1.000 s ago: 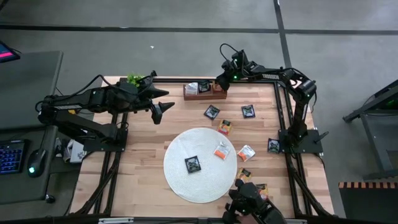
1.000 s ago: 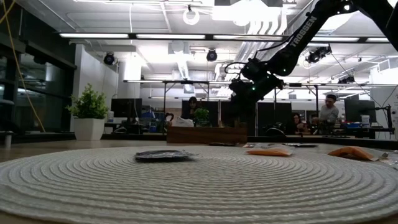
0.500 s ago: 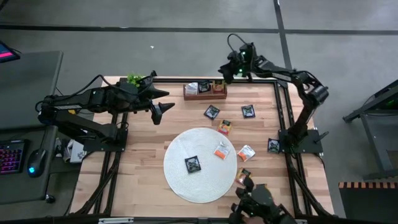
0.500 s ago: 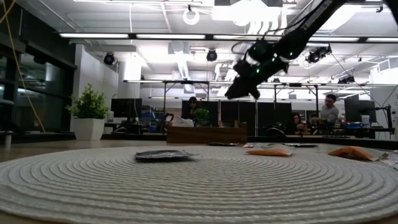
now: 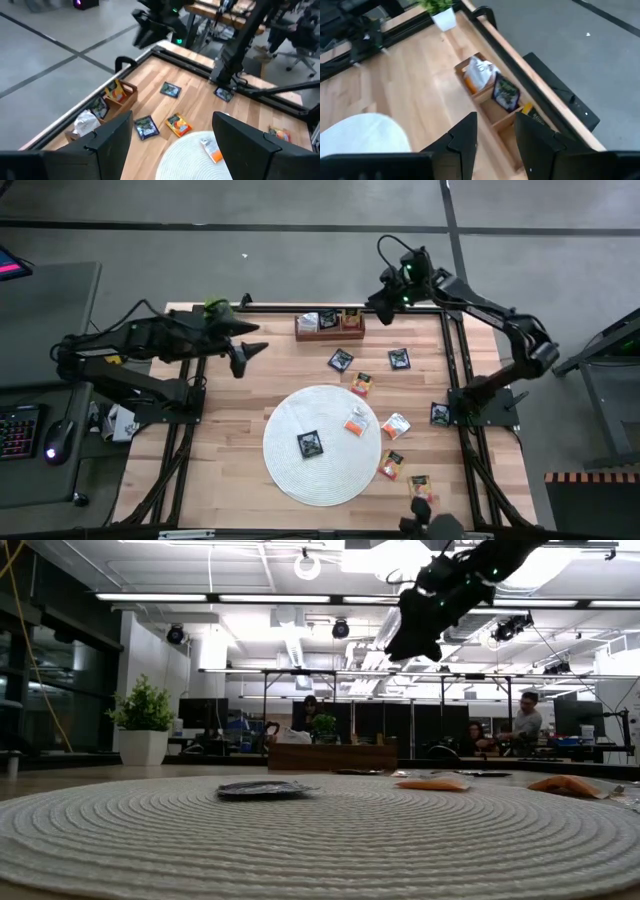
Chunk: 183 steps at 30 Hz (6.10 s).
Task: Pick & Place Tea
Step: Put the blue tea bag into the middle section of the wooden organizer
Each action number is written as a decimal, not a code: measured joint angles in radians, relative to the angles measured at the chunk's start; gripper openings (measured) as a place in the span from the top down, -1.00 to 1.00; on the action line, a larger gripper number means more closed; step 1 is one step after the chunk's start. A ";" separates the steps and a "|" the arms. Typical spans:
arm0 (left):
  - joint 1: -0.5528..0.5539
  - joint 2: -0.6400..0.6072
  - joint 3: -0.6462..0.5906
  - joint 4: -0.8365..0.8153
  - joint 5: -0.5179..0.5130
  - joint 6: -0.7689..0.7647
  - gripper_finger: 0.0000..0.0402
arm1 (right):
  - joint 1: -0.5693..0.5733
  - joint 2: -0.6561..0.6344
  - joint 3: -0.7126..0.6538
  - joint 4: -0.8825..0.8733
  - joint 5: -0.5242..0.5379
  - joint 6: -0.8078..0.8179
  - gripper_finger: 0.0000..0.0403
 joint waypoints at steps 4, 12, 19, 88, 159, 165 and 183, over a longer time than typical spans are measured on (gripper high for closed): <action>0.000 -0.059 0.000 -0.077 -0.028 0.000 -0.35 | 0.021 -0.058 0.000 -0.069 0.001 -0.001 0.37; 0.000 -0.217 -0.158 -0.091 -0.047 -0.044 -0.35 | 0.073 -0.127 0.000 -0.246 0.006 0.000 0.37; 0.000 -0.389 -0.370 0.027 -0.027 -0.109 -0.35 | 0.154 -0.154 0.000 -0.324 0.096 0.008 0.37; 0.000 0.170 -0.597 0.417 0.630 -0.043 -0.35 | 1.183 0.324 -0.011 0.218 0.641 0.898 1.00; 0.000 0.457 -0.597 0.662 0.808 -0.063 -0.35 | 1.123 0.625 0.104 0.181 0.523 0.828 1.00; 0.000 0.542 -0.598 0.699 0.818 -0.102 -0.35 | 1.108 0.625 0.104 0.179 0.507 0.786 1.00; 0.000 0.796 -0.596 0.984 0.989 -0.454 -0.35 | 1.105 0.626 0.103 0.180 0.514 0.786 1.00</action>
